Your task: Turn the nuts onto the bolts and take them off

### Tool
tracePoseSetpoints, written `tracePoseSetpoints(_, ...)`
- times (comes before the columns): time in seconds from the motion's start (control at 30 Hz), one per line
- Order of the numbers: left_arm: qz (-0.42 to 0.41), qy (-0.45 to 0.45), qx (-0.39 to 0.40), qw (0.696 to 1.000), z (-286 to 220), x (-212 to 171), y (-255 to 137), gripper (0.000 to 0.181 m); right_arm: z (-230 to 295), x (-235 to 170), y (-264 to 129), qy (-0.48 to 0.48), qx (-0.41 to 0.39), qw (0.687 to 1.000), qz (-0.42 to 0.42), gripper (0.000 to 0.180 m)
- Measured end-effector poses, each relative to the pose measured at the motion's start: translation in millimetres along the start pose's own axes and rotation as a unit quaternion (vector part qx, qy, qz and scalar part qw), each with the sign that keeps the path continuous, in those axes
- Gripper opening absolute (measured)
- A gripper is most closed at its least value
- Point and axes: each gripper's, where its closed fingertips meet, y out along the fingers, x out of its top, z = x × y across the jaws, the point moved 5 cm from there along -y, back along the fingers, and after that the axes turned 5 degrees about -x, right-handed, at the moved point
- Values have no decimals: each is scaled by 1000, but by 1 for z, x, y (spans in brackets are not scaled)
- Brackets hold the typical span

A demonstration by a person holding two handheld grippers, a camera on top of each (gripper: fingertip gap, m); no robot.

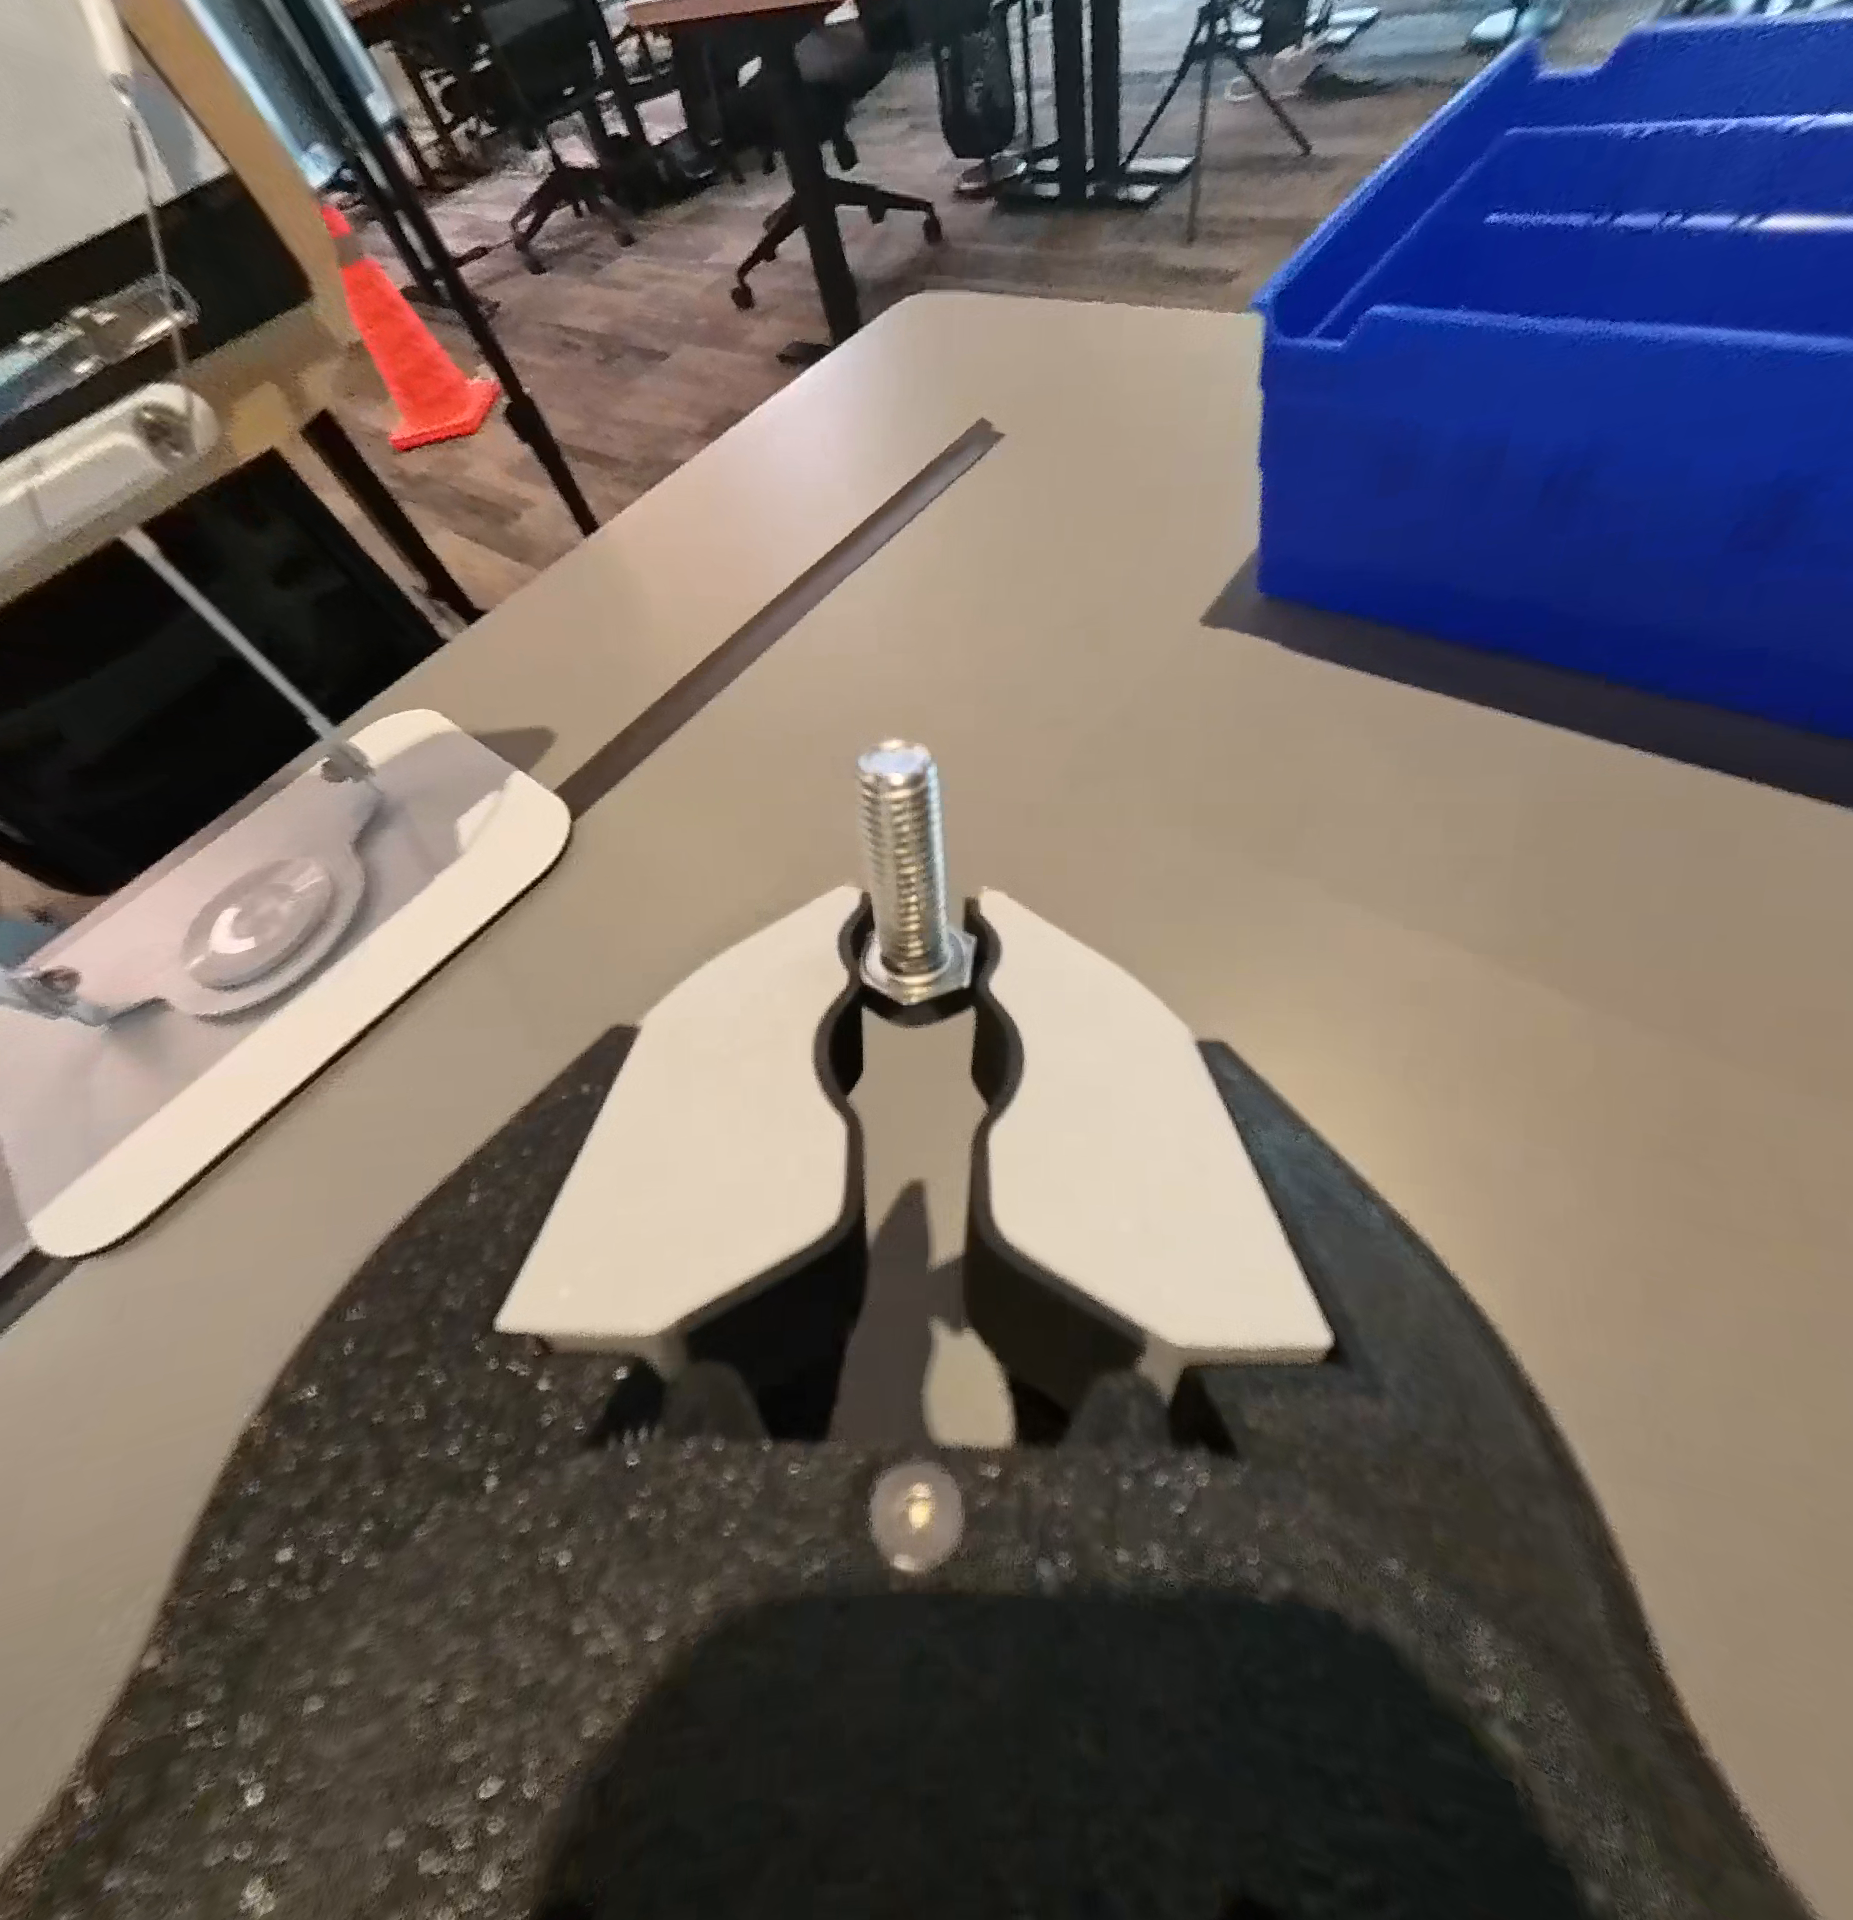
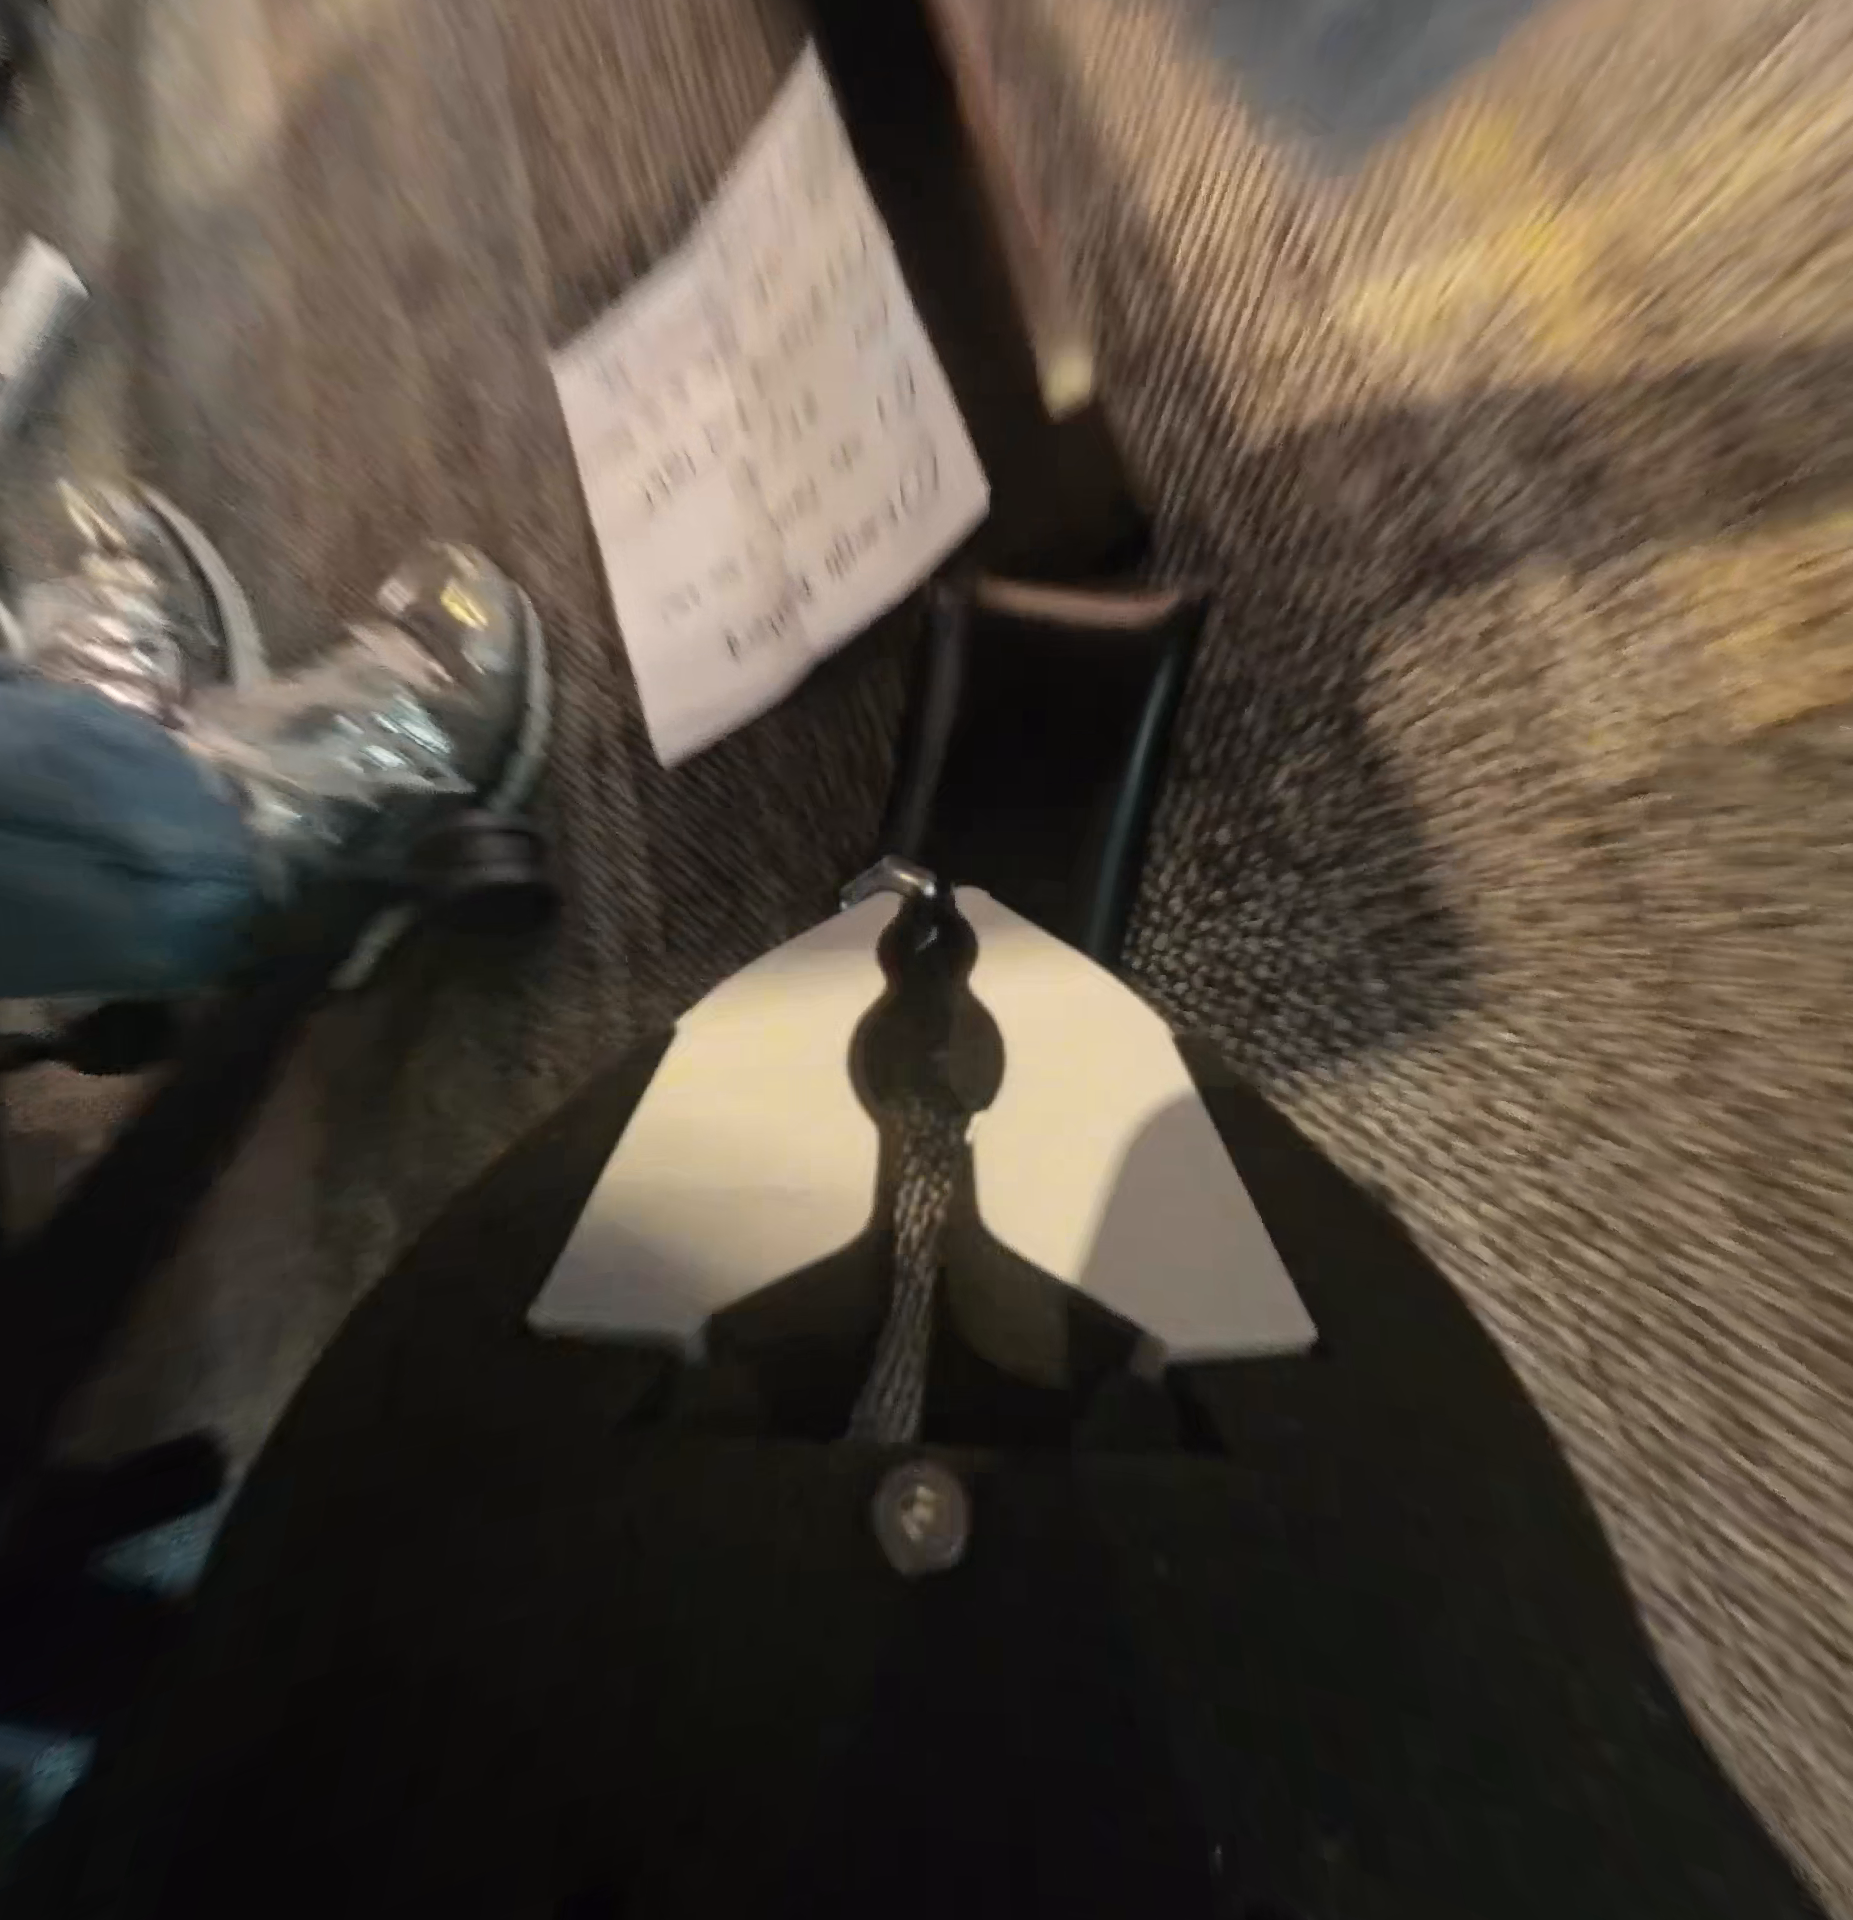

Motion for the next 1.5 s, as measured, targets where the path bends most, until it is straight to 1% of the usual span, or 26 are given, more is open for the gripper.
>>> tracePoseSetpoints(0.03,-6,-4,-10,1000,0,-1,-2,15,3,14,-25,-2,-2,1000,-9,3)
tracePoseSetpoints(0.17,-37,-20,-40,998,8,-6,-23,15,22,78,-135,-24,-11,999,-33,4)
tracePoseSetpoints(0.3,-70,-58,-67,994,22,-22,-51,15,59,162,-248,-94,-27,994,-54,4)
tracePoseSetpoints(0.4,-80,-94,-89,988,35,-40,-73,15,107,235,-323,-183,-38,980,-67,4)
tracePoseSetpoints(0.5,-84,-125,-119,981,48,-61,-98,15,178,303,-376,-284,-31,956,-73,3)
tracePoseSetpoints(0.6,-95,-139,-135,976,64,-76,-123,15,267,361,-400,-365,9,927,-80,4)
tracePoseSetpoints(0.67,-107,-143,-146,973,73,-83,-137,15,334,391,-399,-413,51,905,-86,4)
tracePoseSetpoints(0.73,-123,-141,-156,970,80,-90,-150,15,400,412,-382,-455,97,881,-84,4)
tracePoseSetpoints(0.83,-129,-115,-163,971,84,-99,-161,15,483,429,-336,-503,157,847,-72,3)
tracePoseSetpoints(0.93,-113,-78,-194,971,76,-102,-169,15,538,434,-280,-532,194,823,-44,3)
tracePoseSetpoints(1.07,-109,-35,-201,973,67,-110,-177,15,572,431,-212,-571,208,794,20,3)
tracePoseSetpoints(1.17,-107,-34,-203,973,65,-113,-175,15,583,426,-181,-593,220,771,71,3)
tracePoseSetpoints(1.3,-76,-8,-190,979,63,-123,-167,15,587,421,-152,-633,220,731,127,3)
tracePoseSetpoints(1.37,-61,1,-184,981,64,-129,-164,15,593,422,-147,-627,244,726,142,3)
tracePoseSetpoints(1.5,-58,-2,-171,984,69,-132,-163,15,599,427,-141,-638,248,710,167,4)
